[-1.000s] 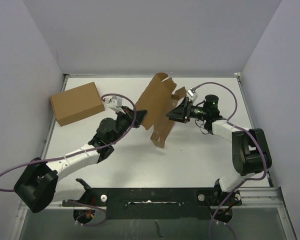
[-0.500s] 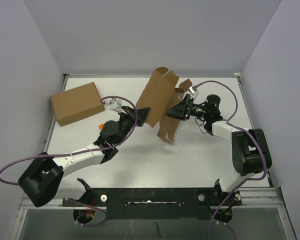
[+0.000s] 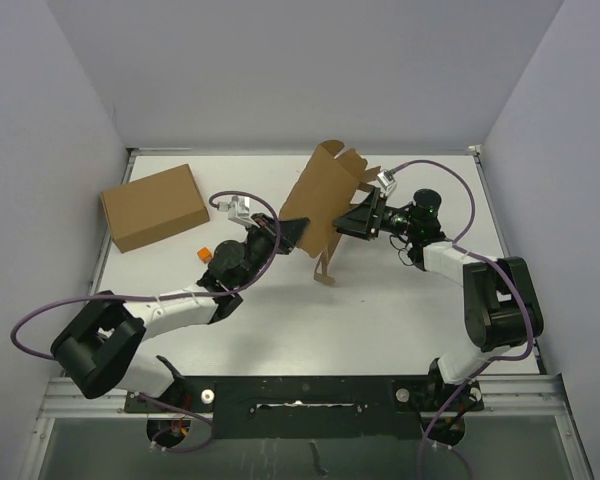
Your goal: Fold the paper box
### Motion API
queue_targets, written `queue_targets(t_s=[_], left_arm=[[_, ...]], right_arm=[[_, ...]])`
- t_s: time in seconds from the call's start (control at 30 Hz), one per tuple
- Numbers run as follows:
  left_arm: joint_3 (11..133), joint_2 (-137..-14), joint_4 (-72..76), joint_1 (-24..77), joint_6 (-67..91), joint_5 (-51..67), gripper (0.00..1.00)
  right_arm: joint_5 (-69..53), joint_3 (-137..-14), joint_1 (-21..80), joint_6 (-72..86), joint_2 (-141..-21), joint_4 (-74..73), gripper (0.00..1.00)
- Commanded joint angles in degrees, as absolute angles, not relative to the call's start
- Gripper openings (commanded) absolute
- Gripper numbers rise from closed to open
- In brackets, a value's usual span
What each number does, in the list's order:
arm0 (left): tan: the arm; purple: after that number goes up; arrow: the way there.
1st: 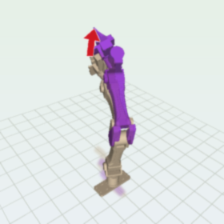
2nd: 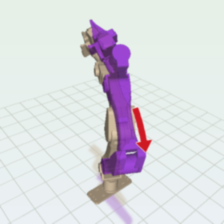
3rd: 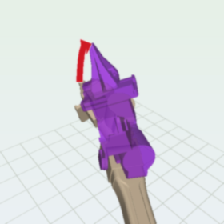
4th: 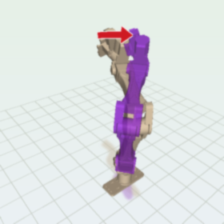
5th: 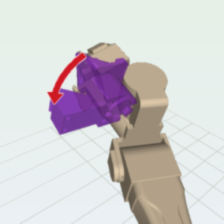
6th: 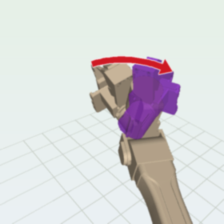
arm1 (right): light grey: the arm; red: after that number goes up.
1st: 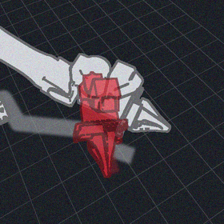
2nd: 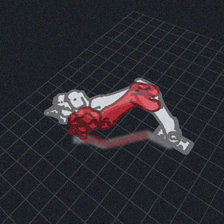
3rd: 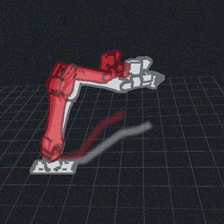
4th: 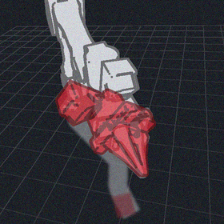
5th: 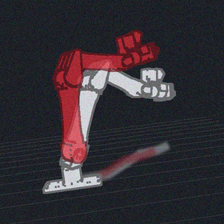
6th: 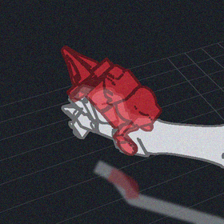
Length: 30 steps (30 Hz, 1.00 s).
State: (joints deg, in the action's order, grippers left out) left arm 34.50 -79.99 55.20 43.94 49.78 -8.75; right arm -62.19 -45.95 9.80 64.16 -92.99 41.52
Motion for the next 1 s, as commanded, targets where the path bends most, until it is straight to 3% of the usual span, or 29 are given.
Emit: queue_targets(t_s=[0.0, 0.27, 0.43, 0.8, 0.97], left_arm=[[37.5, -82.11, 62.41, 44.21, 53.51, -6.69, 0.0], [36.99, -85.18, 64.33, 44.21, 56.14, -6.76, 0.0], [36.42, -85.82, 64.46, 44.08, 56.69, -7.4, 0.0], [35.48, -89.81, 66.91, 43.05, 59.09, -6.93, 0.0], [35.22, -91.31, 69.19, 42.26, 59.16, -5.44, 0.0]], right_arm=[[-63.46, -45.84, 10.1, 65.01, -90.81, 46.02, 0.71], [-63.37, -44.88, 9.35, 66.86, -90.29, 49.32, 0.58], [-62.9, -44.41, 8.83, 67.32, -90.04, 49.97, 0.44], [-62.48, -44.43, 8.03, 65.79, -89.63, 47.07, 0.0], [-63.19, -44.83, 7.7, 65.05, -89.85, 45.92, 0.0]])
